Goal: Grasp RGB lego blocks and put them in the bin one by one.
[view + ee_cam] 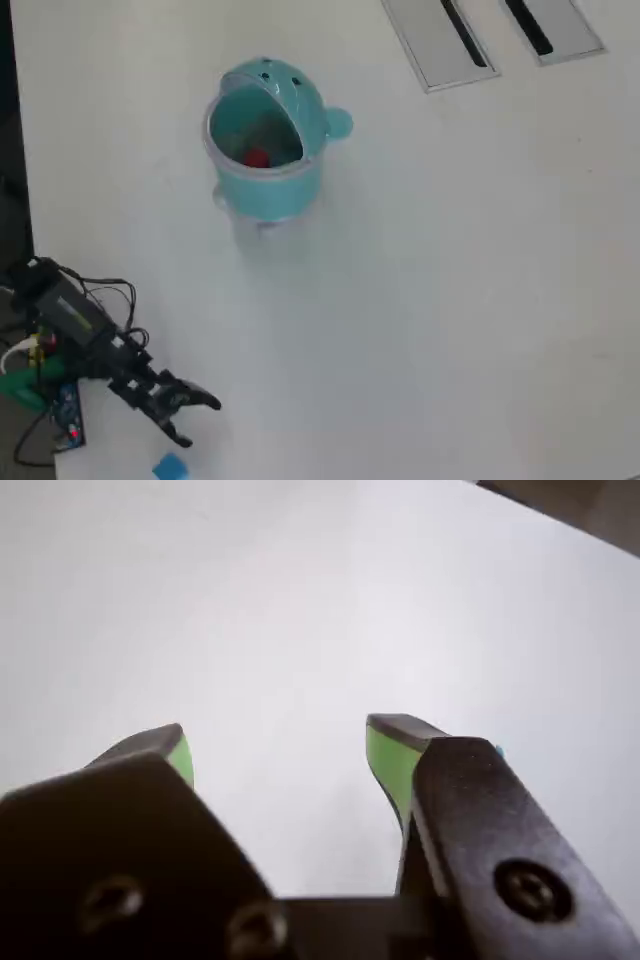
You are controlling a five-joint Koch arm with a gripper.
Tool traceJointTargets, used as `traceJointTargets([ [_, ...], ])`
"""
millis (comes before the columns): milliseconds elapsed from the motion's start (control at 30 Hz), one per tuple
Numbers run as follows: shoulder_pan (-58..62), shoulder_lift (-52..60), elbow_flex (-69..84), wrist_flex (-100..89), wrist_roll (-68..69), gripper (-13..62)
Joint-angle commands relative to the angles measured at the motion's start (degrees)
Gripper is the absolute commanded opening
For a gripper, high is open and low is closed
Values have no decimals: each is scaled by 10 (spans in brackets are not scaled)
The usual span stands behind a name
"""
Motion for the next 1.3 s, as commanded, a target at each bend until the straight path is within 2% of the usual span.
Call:
traceJointTargets([
  [0,20,-12,-68,10,3,312],
  [600,151,-119,-91,49,-40,315],
  [1267,185,-224,-135,31,-69,315],
])
